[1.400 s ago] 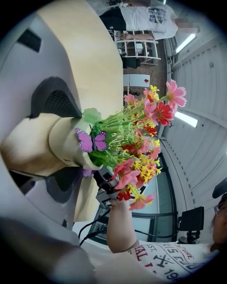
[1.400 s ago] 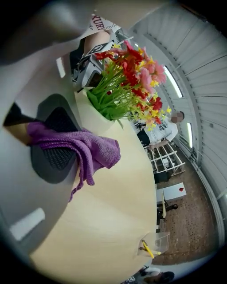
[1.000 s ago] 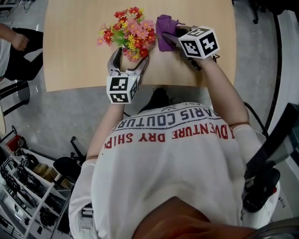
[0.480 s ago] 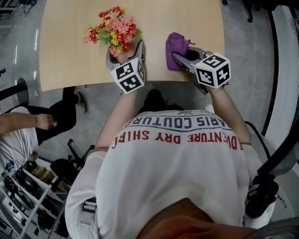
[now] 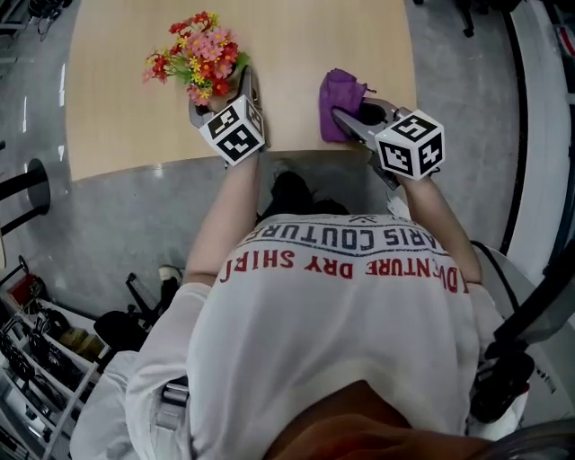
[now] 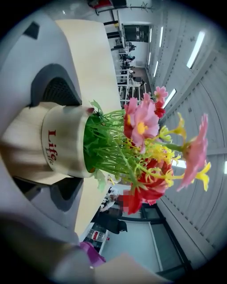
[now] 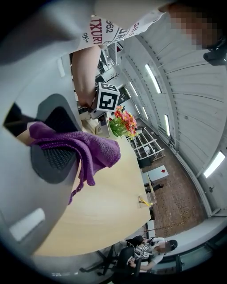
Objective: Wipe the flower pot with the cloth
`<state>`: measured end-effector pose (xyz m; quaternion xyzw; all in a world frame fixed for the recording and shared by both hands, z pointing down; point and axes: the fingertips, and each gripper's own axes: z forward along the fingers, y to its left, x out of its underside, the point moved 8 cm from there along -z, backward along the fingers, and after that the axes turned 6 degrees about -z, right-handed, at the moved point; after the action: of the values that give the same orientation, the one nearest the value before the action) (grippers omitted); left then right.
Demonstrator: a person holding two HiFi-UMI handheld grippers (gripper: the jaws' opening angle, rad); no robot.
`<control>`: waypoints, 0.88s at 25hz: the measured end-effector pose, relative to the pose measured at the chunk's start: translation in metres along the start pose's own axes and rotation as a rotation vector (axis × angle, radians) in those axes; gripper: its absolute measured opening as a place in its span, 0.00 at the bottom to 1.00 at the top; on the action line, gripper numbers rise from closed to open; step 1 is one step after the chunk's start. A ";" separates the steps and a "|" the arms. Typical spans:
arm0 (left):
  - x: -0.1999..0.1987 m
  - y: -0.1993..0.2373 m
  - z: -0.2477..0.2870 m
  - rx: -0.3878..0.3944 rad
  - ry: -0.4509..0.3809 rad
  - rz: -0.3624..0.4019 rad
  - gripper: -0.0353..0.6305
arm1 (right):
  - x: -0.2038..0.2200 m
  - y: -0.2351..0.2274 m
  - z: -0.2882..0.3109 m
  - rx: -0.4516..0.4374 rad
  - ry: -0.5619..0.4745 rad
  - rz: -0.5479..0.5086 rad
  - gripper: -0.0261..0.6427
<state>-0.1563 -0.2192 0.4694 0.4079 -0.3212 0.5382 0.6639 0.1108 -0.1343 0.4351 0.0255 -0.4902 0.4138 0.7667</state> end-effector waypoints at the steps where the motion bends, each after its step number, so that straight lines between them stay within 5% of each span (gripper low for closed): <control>1: 0.002 0.004 0.003 0.008 0.003 0.007 0.81 | 0.001 0.000 0.005 -0.004 -0.002 0.001 0.11; 7: -0.003 0.013 -0.005 0.131 0.035 0.074 0.81 | -0.014 0.006 0.020 -0.042 -0.017 0.007 0.11; 22: 0.004 0.024 -0.022 0.670 0.092 0.330 0.81 | -0.069 0.001 0.076 -0.137 -0.096 -0.004 0.11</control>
<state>-0.1789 -0.1960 0.4674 0.5208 -0.1586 0.7310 0.4114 0.0422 -0.2096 0.4210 -0.0060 -0.5536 0.3762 0.7429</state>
